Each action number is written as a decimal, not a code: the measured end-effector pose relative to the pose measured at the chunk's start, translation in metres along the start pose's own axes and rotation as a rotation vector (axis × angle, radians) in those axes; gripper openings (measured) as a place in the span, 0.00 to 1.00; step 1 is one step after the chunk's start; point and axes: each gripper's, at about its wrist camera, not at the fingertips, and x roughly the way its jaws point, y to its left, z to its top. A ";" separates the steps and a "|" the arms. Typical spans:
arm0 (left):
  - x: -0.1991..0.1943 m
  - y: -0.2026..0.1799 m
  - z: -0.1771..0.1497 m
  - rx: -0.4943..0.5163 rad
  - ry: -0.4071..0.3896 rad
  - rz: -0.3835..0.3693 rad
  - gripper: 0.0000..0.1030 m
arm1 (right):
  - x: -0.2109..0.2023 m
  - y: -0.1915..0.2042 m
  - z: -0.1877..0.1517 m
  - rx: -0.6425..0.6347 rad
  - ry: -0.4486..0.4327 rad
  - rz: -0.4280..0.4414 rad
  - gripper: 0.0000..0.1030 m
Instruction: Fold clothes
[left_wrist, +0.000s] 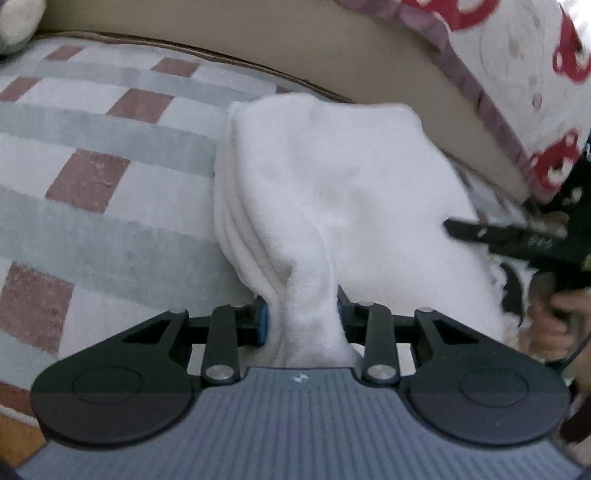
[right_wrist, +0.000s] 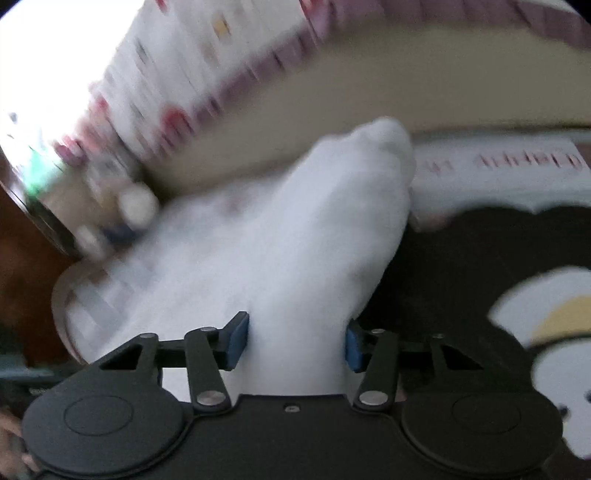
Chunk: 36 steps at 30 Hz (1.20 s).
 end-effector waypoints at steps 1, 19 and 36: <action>-0.003 -0.003 0.000 0.007 -0.004 0.002 0.32 | -0.005 -0.005 -0.001 0.017 -0.004 0.031 0.61; 0.014 -0.013 -0.005 -0.033 -0.018 0.018 0.48 | 0.008 -0.043 -0.039 0.218 0.151 0.295 0.83; -0.017 -0.060 -0.007 0.255 -0.090 0.216 0.30 | -0.045 0.052 -0.007 -0.225 -0.028 0.115 0.57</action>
